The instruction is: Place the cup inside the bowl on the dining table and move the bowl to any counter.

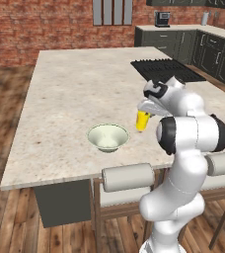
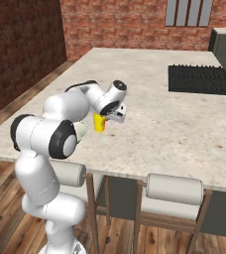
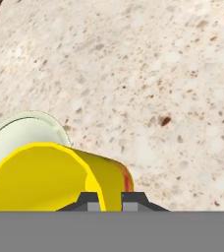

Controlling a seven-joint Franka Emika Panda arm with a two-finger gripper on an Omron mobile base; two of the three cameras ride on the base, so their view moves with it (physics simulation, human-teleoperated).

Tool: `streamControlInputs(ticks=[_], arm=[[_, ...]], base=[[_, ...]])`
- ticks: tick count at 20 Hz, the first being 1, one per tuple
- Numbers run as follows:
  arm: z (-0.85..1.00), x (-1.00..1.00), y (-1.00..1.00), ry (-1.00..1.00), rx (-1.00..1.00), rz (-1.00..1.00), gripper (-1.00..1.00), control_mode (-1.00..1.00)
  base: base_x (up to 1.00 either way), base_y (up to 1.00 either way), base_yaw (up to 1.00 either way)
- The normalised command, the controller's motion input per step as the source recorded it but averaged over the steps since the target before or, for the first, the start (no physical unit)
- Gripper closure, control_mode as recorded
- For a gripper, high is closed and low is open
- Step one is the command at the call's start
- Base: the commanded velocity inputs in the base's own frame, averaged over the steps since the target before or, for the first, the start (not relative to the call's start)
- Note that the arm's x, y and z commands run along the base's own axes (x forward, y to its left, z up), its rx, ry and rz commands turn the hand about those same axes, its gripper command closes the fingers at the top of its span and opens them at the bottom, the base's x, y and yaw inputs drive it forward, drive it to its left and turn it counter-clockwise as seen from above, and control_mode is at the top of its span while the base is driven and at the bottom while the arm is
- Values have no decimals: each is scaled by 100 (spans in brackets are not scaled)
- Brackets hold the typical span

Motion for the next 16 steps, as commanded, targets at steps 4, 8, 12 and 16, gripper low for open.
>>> streamControlInputs(ticks=[4,8,12,16], arm=[[22,-18,22,-7,0,0,100,-100],[19,-18,29,0,0,0,100,-100],[22,-18,36,0,0,0,100,-100],[19,-19,45,0,0,0,100,-100]], base=[[0,0,0],[0,0,0],[0,0,0],[0,0,0]])
